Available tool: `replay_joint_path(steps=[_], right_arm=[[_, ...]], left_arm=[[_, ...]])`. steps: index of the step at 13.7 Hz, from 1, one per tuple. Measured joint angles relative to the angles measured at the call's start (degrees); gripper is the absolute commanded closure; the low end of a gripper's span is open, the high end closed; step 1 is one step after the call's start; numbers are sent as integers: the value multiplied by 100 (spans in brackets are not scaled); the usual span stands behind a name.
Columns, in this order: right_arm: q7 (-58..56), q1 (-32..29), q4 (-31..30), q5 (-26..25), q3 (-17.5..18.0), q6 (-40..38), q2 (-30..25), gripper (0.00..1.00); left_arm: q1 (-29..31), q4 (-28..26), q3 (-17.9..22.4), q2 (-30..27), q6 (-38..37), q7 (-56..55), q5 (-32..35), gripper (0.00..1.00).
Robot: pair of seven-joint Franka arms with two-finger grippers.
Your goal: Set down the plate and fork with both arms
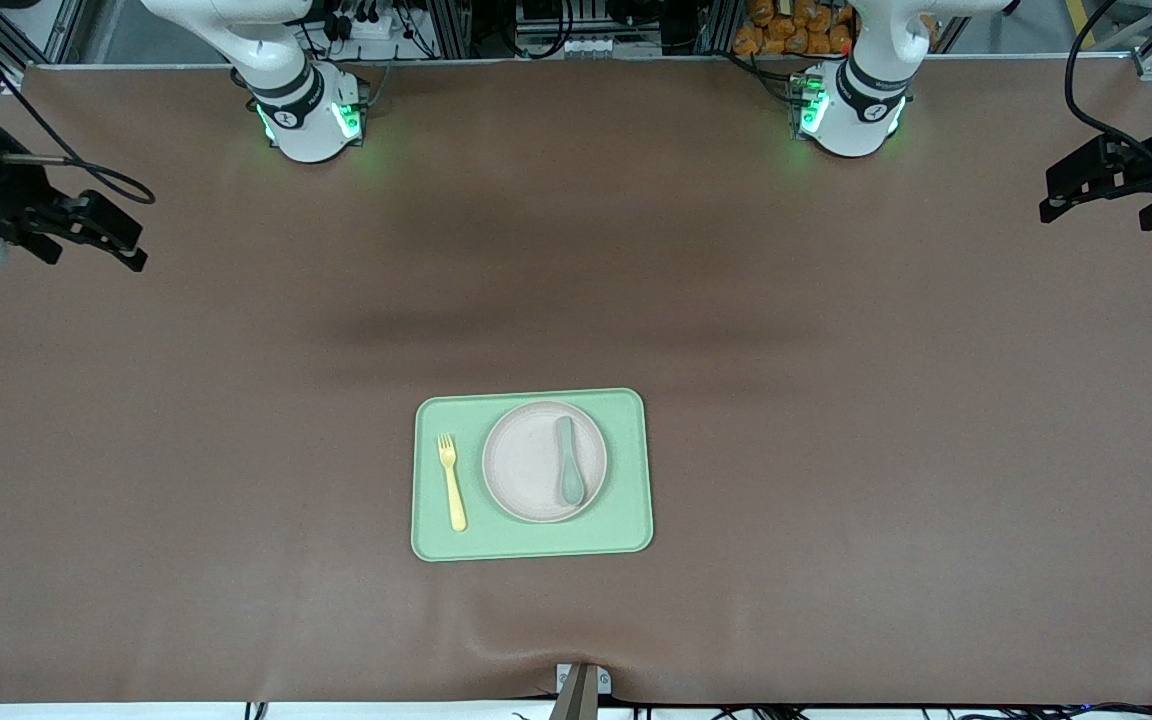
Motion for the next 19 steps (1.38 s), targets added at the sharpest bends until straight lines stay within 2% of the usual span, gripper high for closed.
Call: replay_joint_path(steps=[4,19], right_arm=[[-9,0,644,-106,-34,-385,328,0],[-11,3,764,-97,-90,-525,406,0]], left_arm=[[0,0,0,0,5,1,0,0],[-1,0,-11,0,11,4,30,0]])
